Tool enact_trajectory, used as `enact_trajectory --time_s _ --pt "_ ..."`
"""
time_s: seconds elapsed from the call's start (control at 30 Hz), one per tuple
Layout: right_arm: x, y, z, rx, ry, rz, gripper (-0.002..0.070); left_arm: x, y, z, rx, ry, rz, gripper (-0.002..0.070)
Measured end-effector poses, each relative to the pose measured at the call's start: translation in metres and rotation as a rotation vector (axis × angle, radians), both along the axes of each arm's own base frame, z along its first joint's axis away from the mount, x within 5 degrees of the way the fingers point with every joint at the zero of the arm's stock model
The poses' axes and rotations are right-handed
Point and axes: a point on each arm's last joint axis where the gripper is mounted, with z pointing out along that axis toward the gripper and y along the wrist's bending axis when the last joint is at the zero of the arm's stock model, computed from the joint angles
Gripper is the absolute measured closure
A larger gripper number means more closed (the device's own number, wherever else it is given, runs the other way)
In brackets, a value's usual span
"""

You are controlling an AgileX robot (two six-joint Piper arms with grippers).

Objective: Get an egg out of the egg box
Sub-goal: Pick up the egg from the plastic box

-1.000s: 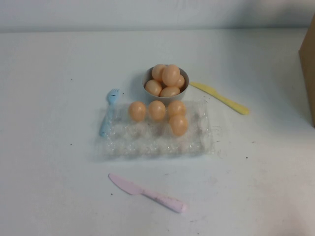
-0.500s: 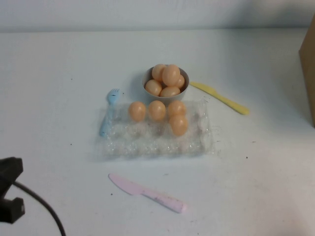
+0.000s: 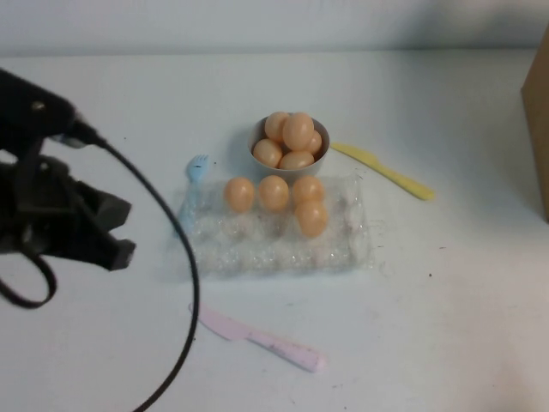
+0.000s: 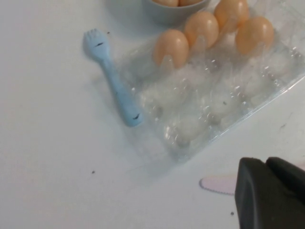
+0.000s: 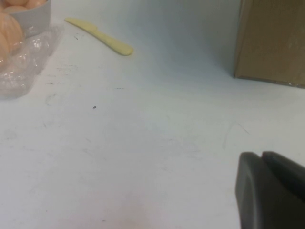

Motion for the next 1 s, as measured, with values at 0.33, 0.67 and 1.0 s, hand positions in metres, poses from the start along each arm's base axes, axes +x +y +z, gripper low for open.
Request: enact_trajectory --time_s 0.33,0.67,1.0 --pt "0.000 0.000 0.000 0.000 0.000 0.000 0.0693 0.069 -0.075 -0.008 0.174 0.126 -0.187 0.0669" --pt "0.000 0.000 0.000 0.000 0.000 0.000 0.0693 0.108 -0.141 -0.044 0.424 0.067 -0.525 0.0186" --pt "0.000 0.000 0.000 0.000 0.000 0.000 0.0693 0.131 -0.169 -0.086 0.464 -0.060 -0.631 0.0081"
